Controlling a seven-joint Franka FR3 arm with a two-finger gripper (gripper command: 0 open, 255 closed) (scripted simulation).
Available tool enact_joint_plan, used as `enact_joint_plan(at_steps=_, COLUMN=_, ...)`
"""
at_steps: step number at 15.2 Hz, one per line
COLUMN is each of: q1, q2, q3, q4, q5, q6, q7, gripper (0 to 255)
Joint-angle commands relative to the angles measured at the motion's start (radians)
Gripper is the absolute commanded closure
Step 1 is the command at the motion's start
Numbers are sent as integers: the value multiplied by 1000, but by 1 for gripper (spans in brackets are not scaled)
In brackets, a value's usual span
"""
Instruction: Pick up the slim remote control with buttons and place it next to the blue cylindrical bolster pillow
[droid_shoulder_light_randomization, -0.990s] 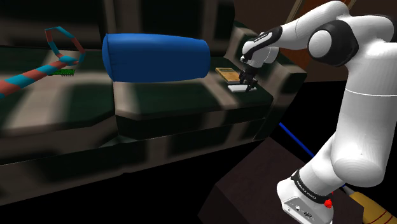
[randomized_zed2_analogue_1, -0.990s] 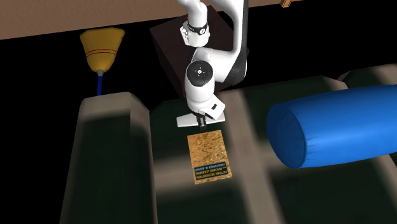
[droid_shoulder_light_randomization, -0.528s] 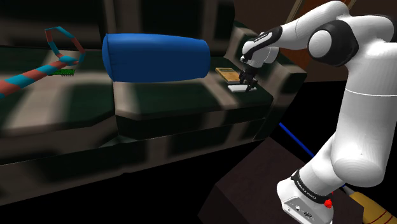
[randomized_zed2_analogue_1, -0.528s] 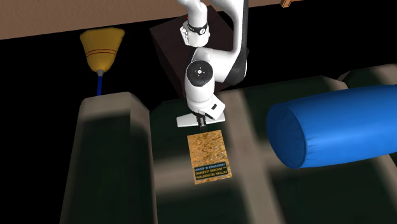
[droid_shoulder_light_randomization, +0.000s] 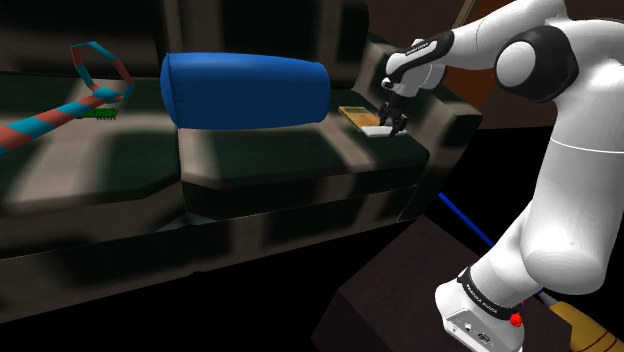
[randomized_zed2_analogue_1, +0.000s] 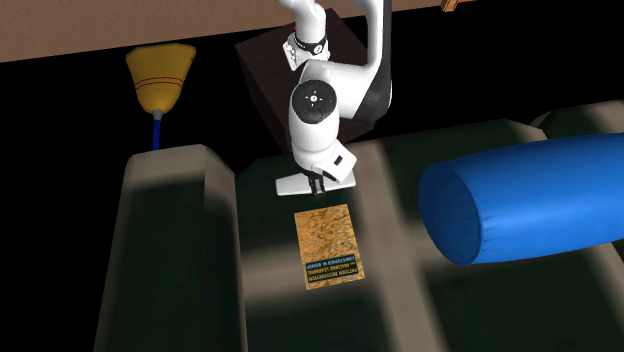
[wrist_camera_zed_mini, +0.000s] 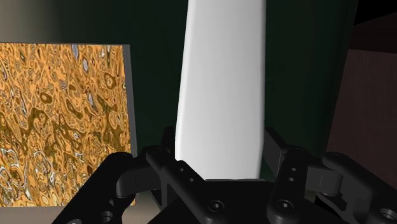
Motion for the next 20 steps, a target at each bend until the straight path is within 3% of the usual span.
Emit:
enact_joint_plan(at_steps=1, q1=6, q2=-15, q3=-7, q4=10, q5=-13, q6=-22, q7=9, gripper=255)
enact_joint_plan(at_steps=20, q1=28, q2=-109, q3=-45, q4=159, q5=-97, q6=-240, q7=65, gripper=255)
